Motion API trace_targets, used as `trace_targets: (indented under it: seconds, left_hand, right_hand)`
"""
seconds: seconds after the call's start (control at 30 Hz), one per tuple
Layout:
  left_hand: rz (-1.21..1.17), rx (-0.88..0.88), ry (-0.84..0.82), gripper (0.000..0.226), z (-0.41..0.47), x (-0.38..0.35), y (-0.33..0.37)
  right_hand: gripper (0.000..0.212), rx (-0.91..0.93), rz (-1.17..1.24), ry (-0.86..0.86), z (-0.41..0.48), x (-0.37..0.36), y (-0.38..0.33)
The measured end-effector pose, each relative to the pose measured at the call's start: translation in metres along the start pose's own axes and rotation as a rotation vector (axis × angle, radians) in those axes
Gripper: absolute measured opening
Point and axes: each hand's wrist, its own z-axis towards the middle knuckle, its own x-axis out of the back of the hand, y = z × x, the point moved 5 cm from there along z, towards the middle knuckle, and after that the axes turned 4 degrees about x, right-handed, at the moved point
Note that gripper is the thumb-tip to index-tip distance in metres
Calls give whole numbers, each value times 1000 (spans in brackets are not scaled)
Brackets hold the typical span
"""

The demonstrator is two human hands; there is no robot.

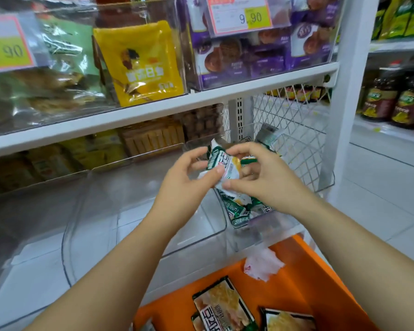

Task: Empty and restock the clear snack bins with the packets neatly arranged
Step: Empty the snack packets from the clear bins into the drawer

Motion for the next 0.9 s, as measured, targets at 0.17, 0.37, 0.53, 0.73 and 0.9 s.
trace_targets:
  seconds: [0.17,0.37,0.53,0.73,0.9]
  left_hand:
    - [2,-17,146,28,-9,16,-8]
    - [-146,127,261,24,-18,43,-32]
    - [-137,150,266,22,-19,45,-46]
    - [-100,151,248,26,-16,46,-56]
    - [-81,158,250,29,-20,52,-57]
  right_hand:
    - [40,-106,-34,-43,8,10,22]
    - [68,-434,-495,-319,10,4,87]
    - [94,-394,-642,-368,19,-22,85]
    - [81,-341,-720,-319,26,-34,89]
    - [73,-279,-522,-188,26,-20,80]
